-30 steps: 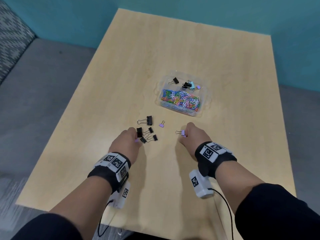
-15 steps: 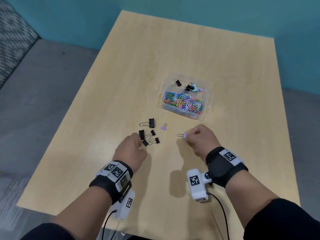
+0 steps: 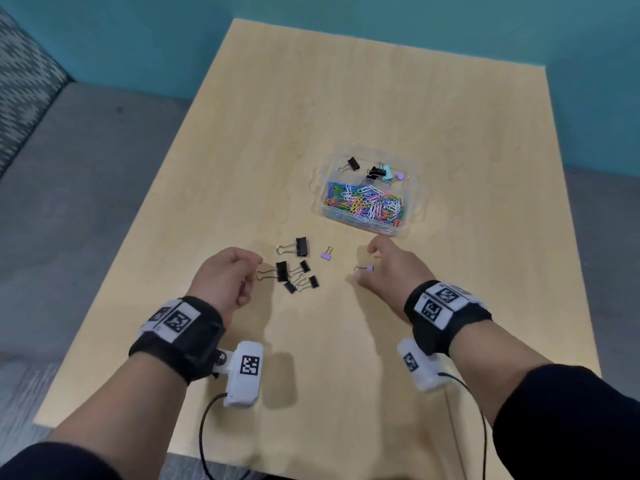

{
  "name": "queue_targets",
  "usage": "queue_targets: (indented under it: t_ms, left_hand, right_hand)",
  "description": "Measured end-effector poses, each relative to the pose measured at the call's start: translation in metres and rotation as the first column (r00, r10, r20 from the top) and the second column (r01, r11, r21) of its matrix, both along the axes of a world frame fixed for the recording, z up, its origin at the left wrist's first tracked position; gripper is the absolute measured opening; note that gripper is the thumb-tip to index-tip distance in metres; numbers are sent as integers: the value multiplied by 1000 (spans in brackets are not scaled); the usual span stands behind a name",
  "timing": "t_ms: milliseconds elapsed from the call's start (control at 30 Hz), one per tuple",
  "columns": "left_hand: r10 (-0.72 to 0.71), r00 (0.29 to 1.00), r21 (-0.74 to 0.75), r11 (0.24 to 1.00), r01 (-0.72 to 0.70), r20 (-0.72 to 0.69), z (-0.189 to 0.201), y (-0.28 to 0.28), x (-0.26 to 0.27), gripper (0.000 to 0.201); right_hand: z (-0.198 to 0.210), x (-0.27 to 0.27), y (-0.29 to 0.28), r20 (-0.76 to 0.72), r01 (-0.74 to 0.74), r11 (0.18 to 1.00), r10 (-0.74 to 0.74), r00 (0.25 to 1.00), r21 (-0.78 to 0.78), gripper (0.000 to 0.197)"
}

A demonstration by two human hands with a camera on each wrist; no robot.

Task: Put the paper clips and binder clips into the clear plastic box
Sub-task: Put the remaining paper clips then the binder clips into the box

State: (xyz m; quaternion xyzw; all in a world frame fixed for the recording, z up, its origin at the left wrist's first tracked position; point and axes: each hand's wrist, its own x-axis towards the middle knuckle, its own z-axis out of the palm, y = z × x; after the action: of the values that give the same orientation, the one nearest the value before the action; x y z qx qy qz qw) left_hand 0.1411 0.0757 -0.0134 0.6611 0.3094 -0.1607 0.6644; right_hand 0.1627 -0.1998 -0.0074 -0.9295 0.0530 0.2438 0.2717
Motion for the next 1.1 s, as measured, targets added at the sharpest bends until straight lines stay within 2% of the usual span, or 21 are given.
queue_targets:
  t_ms: [33, 67, 133, 233, 300, 367, 400, 433, 500, 533, 567, 633, 667, 700, 733, 800, 833, 867, 900, 967, 1100]
  left_hand:
    - [-138, 990, 181, 975, 131, 24, -3, -1, 2, 9]
    - [-277, 961, 352, 902, 250, 27, -4, -3, 5, 8]
    - [-493, 869, 582, 696, 422, -42, -2, -8, 10, 18]
    - [-630, 754, 687, 464, 559, -189, 1, -16, 17, 32]
    - [-660, 710, 703, 383, 599, -246, 0, -17, 19, 33]
    - [-674, 694, 702, 366, 611, -253, -2, -18, 21, 30]
    - [-679, 691, 698, 370, 614, -248, -2, -18, 22, 29]
    - [-683, 689, 693, 375, 615, -242, -2, -19, 22, 29]
    - [-683, 694, 678, 401, 616, -226, -3, -20, 23, 33]
    - [-675, 705, 671, 422, 610, -216, -4, -20, 22, 35]
    - [-665, 718, 665, 443, 601, -206, -5, -20, 22, 37]
    - [-643, 742, 655, 479, 584, -191, -9, -18, 20, 38]
    - [-634, 751, 645, 497, 581, -187, -11, -17, 19, 39]
    - [-626, 758, 631, 517, 579, -183, -12, -17, 18, 39]
    - [-620, 764, 613, 537, 579, -179, -13, -17, 17, 39]
    - [-622, 764, 577, 565, 590, -172, -14, -19, 15, 35]
    - [-624, 761, 560, 573, 598, -174, -15, -20, 15, 33]
    - [-621, 763, 540, 586, 604, -178, -16, -21, 15, 32]
    - [-610, 772, 519, 607, 602, -181, -16, -22, 15, 32]
    - [-570, 804, 476, 667, 572, -168, -16, -20, 14, 35]
    - [-431, 900, 280, 858, 431, -66, -6, -12, 23, 39]
  right_hand:
    - [-1, 1, 1, -2, -127, 986, 127, 992, -104, 33]
    - [-3, 1, 1, 4, -194, 970, 197, 980, -146, 31]
    - [-8, 3, 1, 16, -227, 962, 232, 972, -152, 26]
    - [-11, 3, 1, 12, -205, 972, 207, 978, -117, 25]
    - [-10, 2, 1, 32, -126, 992, 127, 991, -26, 24]
    - [-8, 0, 1, -45, 103, 958, -95, 994, 267, 26]
    - [-6, -1, 1, -175, 296, 836, -241, 955, 462, 27]
    - [-5, -1, 0, -349, 494, 644, -350, 869, 584, 27]
    - [-1, -2, -1, -651, 742, 241, -363, 667, 625, 18]
    - [0, -2, 0, -731, 792, 103, -327, 598, 602, 11]
    - [2, -3, 3, -773, 811, 11, -297, 561, 584, 6]
    - [3, 0, 10, -785, 808, -41, -271, 557, 587, 11]
    - [4, 3, 14, -770, 801, -10, -281, 573, 599, 13]
    - [5, 7, 19, -736, 786, 65, -309, 602, 615, 10]
    - [3, 11, 24, -671, 751, 188, -351, 654, 633, 6]
    - [-2, 19, 34, -412, 548, 578, -363, 836, 604, 5]
    - [-3, 23, 38, -251, 369, 771, -276, 928, 518, 8]
    - [-3, 28, 42, -118, 157, 911, -121, 986, 382, 11]
    - [-2, 32, 46, -46, -54, 973, 66, 997, 225, 16]
    - [1, 42, 54, -31, -354, 935, 353, 935, -26, 25]
    - [-4, 53, 61, -7, -566, 807, 573, 819, -169, 28]
